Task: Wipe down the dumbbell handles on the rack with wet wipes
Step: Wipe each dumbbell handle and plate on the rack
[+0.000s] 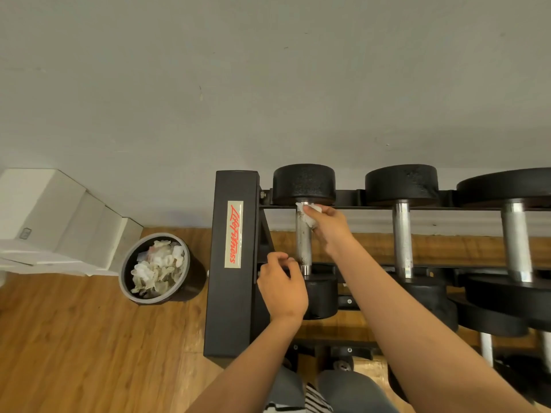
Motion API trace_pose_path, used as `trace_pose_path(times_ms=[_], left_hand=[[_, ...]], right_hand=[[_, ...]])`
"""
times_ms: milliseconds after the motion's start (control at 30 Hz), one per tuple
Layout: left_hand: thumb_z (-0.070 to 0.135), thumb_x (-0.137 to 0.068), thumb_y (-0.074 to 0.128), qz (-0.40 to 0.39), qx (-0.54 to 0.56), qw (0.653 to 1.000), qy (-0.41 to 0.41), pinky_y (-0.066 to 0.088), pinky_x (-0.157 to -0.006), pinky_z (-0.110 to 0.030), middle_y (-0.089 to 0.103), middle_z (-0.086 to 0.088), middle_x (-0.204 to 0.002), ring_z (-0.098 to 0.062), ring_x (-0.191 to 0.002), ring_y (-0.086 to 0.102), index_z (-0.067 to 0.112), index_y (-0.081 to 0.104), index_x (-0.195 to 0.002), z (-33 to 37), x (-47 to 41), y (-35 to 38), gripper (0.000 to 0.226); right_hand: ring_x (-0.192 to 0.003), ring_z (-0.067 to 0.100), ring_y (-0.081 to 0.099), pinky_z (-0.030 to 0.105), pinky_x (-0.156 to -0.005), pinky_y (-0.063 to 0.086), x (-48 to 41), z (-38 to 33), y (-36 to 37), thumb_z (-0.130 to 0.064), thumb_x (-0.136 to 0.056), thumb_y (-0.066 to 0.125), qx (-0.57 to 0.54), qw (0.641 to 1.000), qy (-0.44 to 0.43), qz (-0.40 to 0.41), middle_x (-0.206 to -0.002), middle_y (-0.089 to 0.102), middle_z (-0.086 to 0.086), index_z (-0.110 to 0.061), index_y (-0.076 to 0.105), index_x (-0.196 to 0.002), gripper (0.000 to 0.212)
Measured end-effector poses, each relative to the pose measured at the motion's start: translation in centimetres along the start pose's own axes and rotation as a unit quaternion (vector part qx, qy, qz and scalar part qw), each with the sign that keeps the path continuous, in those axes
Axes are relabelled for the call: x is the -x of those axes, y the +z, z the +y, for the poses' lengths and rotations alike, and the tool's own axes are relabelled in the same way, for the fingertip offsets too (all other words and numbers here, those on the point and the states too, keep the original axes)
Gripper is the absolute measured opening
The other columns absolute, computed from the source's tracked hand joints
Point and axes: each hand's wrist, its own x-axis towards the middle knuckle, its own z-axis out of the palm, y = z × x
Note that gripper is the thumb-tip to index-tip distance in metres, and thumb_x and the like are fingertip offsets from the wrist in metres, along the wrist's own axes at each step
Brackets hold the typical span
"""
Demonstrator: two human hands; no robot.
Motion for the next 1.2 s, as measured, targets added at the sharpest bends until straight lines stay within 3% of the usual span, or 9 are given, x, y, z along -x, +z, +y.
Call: trace_pose_path(times_ms=[133, 200, 367, 500, 667, 800, 1033, 1133, 1200], left_hand=[[0.026, -0.097, 0.052, -0.008, -0.007, 1.000, 0.019, 0.049, -0.091, -0.041, 0.051, 0.018, -0.086, -0.012, -0.092, 0.054, 0.028, 0.053, -0.100, 0.1, 0.1, -0.1, 0.004], [0.025, -0.097, 0.052, -0.009, -0.009, 1.000, 0.029, 0.045, -0.094, -0.038, 0.049, 0.020, -0.084, -0.012, -0.092, 0.052, 0.028, 0.052, -0.099, 0.2, 0.1, -0.2, 0.003], [0.026, -0.098, 0.049, -0.016, -0.011, 0.999, 0.034, 0.039, -0.092, -0.034, 0.054, 0.008, -0.093, -0.014, -0.092, 0.049, 0.029, 0.051, -0.099, 0.0, 0.1, -0.2, 0.004], [0.028, -0.097, 0.050, -0.021, -0.003, 0.999, 0.038, 0.040, -0.089, -0.034, 0.056, 0.005, -0.095, -0.016, -0.093, 0.051, 0.030, 0.050, -0.096, -0.2, 0.0, -0.2, 0.003], [0.026, -0.097, 0.051, -0.020, -0.010, 0.999, 0.047, 0.040, -0.097, -0.040, 0.055, 0.007, -0.093, -0.013, -0.091, 0.049, 0.029, 0.051, -0.094, -0.2, 0.0, -0.2, 0.004], [0.025, -0.098, 0.049, -0.017, -0.010, 0.998, 0.058, 0.035, -0.092, -0.034, 0.055, 0.005, -0.093, -0.016, -0.092, 0.051, 0.028, 0.050, -0.094, -0.3, 0.1, -0.4, 0.005], [0.024, -0.099, 0.047, -0.006, 0.025, 0.999, 0.025, 0.040, -0.088, -0.036, 0.050, 0.004, -0.096, -0.016, -0.092, 0.047, 0.025, 0.050, -0.096, 0.1, 0.4, -0.4, 0.005], [0.022, -0.101, 0.045, -0.024, 0.072, 0.997, 0.009, 0.040, -0.081, -0.031, 0.056, 0.000, -0.100, -0.020, -0.096, 0.054, 0.022, 0.053, -0.101, -0.4, 0.4, -0.4, 0.007], [0.021, -0.103, 0.042, -0.047, 0.089, 0.995, 0.021, 0.042, -0.082, -0.030, 0.062, 0.002, -0.101, -0.020, -0.099, 0.058, 0.022, 0.054, -0.103, -1.2, 0.4, -0.6, 0.012]], right_hand=[[-0.088, 0.008, 0.056, 0.022, -0.069, 0.043, 0.8, 0.2, 0.0, -0.025, -0.086, 0.072, 0.059, 0.997, -0.043, 0.010, -0.098, 0.061, -0.004, -0.015, 0.058, -0.108, 0.028], [-0.093, 0.012, 0.055, 0.026, -0.078, 0.042, 1.1, 0.5, -0.5, -0.028, -0.085, 0.073, 0.122, 0.991, -0.054, 0.001, -0.097, 0.058, -0.005, -0.014, 0.056, -0.110, 0.033], [-0.087, 0.008, 0.055, 0.020, -0.062, 0.039, 2.6, 3.1, -1.7, -0.027, -0.083, 0.075, 0.191, 0.980, -0.035, -0.029, -0.104, 0.060, -0.001, -0.011, 0.055, -0.115, 0.041], [-0.096, 0.016, 0.059, 0.024, -0.073, 0.045, 3.6, 4.0, -2.8, -0.026, -0.082, 0.077, 0.242, 0.969, -0.042, -0.036, -0.107, 0.064, 0.003, -0.012, 0.058, -0.106, 0.034], [-0.088, 0.013, 0.059, 0.023, -0.070, 0.045, 4.5, 4.3, -4.3, -0.020, -0.076, 0.081, 0.364, 0.929, -0.052, -0.041, -0.092, 0.065, -0.001, -0.009, 0.065, -0.098, 0.030], [-0.094, 0.017, 0.061, 0.027, -0.078, 0.049, 5.0, 4.5, -4.7, -0.021, -0.077, 0.080, 0.410, 0.908, -0.084, -0.034, -0.096, 0.067, 0.003, -0.012, 0.065, -0.097, 0.027], [-0.106, 0.011, 0.059, 0.034, -0.096, 0.051, 8.6, 5.6, -6.5, -0.021, -0.090, 0.066, 0.346, 0.916, -0.195, -0.056, -0.117, 0.065, -0.001, -0.019, 0.060, -0.124, 0.035], [-0.128, 0.000, 0.044, 0.020, -0.111, 0.033, 10.2, 7.7, -6.9, -0.017, -0.095, 0.059, 0.365, 0.892, -0.252, -0.088, -0.137, 0.053, -0.010, -0.025, 0.053, -0.136, 0.042], [-0.140, -0.004, 0.024, 0.018, -0.118, 0.014, 10.9, 9.7, -6.9, -0.016, -0.098, 0.052, 0.406, 0.846, -0.335, -0.084, -0.150, 0.037, -0.011, -0.026, 0.042, -0.144, 0.048]])
